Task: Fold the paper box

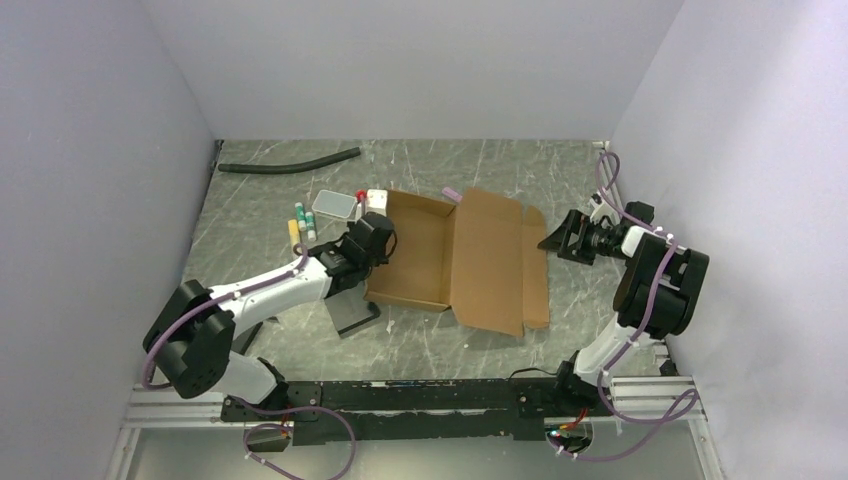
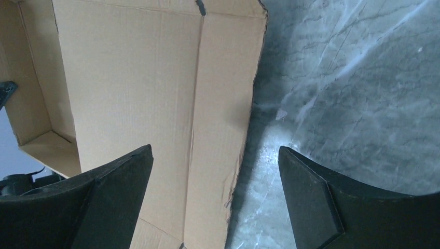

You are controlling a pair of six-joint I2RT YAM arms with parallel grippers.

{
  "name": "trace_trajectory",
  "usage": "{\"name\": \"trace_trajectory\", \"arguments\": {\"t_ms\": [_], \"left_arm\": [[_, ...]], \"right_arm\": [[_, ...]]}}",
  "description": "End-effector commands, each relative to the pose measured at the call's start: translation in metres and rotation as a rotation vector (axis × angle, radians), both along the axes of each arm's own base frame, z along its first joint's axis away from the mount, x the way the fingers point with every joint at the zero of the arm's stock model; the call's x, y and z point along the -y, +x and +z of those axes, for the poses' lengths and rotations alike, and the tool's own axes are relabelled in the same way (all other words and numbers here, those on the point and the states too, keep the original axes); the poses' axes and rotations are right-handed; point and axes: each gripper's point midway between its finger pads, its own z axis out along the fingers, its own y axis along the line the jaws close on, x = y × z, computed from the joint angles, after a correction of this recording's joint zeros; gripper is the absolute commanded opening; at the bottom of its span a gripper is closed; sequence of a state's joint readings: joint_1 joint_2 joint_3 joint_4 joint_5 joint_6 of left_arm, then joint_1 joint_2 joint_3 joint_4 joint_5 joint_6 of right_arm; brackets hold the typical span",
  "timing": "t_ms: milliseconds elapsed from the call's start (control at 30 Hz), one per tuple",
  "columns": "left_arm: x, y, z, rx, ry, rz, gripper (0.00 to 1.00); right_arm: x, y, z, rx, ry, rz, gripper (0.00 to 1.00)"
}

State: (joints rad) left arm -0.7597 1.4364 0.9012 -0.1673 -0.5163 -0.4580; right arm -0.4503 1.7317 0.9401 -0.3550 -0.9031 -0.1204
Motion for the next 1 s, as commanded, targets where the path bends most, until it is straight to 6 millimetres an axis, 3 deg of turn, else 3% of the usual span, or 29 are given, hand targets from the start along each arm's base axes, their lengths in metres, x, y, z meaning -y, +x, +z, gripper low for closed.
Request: {"name": "trace_trajectory", "arguments": {"t_ms": [0,200,400,633,667,733,867,900,967], "left_arm": [[0.007,0.010,0.031,0.116,-0.086,-0.011,0.00],[0.011,0.009,0.034,0.127,-0.095,-0.037,0.00],[0.009,0.009,0.038,0.154,-0.113,-0.032,0.00],[0.013,0.011,0.036,0.147,-0.141,-0.016,0.00],[0.014,0.012,0.035,0.143,-0.144,-0.014,0.00],[0.015,0.012,0.036,0.142,-0.153,-0.009,0.00],[0.019,0.012,0.037,0.138,-0.181,-0.011,0.00],[0.021,0.012,0.037,0.133,-0.188,-0.013,0.00],[0.026,0.012,0.037,0.124,-0.207,-0.021,0.00]], "right_arm": [[0.006,0.026,0.016,0.100,0.008,0.031,0.93],[0.009,0.048,0.004,0.088,0.072,0.046,0.84],[-0.001,0.038,-0.008,0.052,0.134,0.105,0.74],[-0.017,0.024,-0.006,0.042,0.209,0.185,0.52],[-0.018,0.023,-0.005,0.047,0.214,0.193,0.45],[-0.020,0.022,0.002,0.067,0.223,0.209,0.35],[-0.016,0.026,0.031,0.152,0.161,0.221,0.05],[-0.014,0.027,0.040,0.176,0.127,0.218,0.00],[-0.007,0.030,0.059,0.222,0.034,0.208,0.00]]}}
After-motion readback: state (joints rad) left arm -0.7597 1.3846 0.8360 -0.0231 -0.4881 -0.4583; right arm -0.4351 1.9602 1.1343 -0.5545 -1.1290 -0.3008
